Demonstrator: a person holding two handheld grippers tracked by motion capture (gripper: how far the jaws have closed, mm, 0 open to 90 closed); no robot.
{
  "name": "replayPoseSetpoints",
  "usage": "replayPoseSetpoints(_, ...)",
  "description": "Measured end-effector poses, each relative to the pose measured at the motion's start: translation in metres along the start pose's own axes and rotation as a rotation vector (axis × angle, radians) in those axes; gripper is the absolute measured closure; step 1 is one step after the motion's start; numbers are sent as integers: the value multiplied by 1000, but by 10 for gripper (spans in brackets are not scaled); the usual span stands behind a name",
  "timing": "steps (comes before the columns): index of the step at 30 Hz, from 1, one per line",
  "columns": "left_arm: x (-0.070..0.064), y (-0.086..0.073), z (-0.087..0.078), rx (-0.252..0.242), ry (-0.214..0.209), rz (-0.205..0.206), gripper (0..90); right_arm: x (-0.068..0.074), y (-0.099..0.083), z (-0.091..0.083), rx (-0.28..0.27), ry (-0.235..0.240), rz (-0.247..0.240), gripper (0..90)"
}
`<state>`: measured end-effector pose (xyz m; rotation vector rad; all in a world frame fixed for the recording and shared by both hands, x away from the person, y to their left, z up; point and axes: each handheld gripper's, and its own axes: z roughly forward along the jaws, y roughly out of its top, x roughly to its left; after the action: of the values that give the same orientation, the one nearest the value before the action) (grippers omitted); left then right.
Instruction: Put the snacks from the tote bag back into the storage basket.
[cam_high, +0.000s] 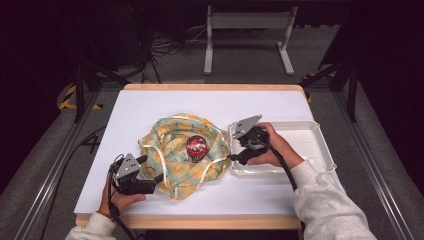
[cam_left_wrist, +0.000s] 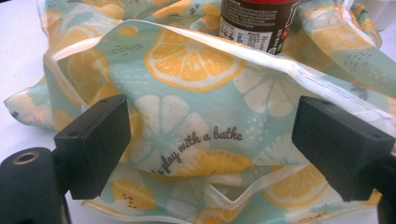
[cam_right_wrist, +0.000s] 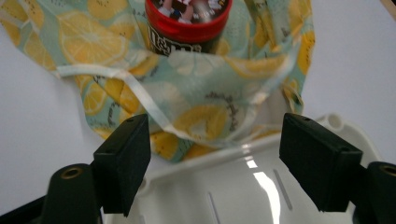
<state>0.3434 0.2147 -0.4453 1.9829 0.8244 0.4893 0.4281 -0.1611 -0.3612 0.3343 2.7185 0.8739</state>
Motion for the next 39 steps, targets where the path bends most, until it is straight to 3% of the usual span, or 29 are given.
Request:
replayPoseSetpoints(9, 2, -1, -3, -17, 19, -14, 100, 2, 47, 21, 13, 39, -51, 244)
replayPoseSetpoints(14, 1, -1, -4, -16, 42, -10, 97, 1, 60, 33, 32, 52, -53, 240)
replayPoseSetpoints(15, 1, -2, -5, -8, 44, -9, 96, 2, 65, 38, 46, 77, -50, 235)
replayPoseSetpoints(22, -1, -4, -6, -2, 42, -9, 94, -1, 75, 54, 80, 95, -59, 222)
replayPoseSetpoints(27, 0, -5, -8, -4, 39, -8, 94, -5, 81, 65, 99, 115, -26, 213)
replayPoseSetpoints(35, 0, -5, -9, -7, 34, -4, 95, -3, 87, 85, 159, 130, -16, 226)
replayPoseSetpoints(39, 0, -5, -8, 0, 27, -3, 97, -4, 87, 89, 155, 142, 5, 256)
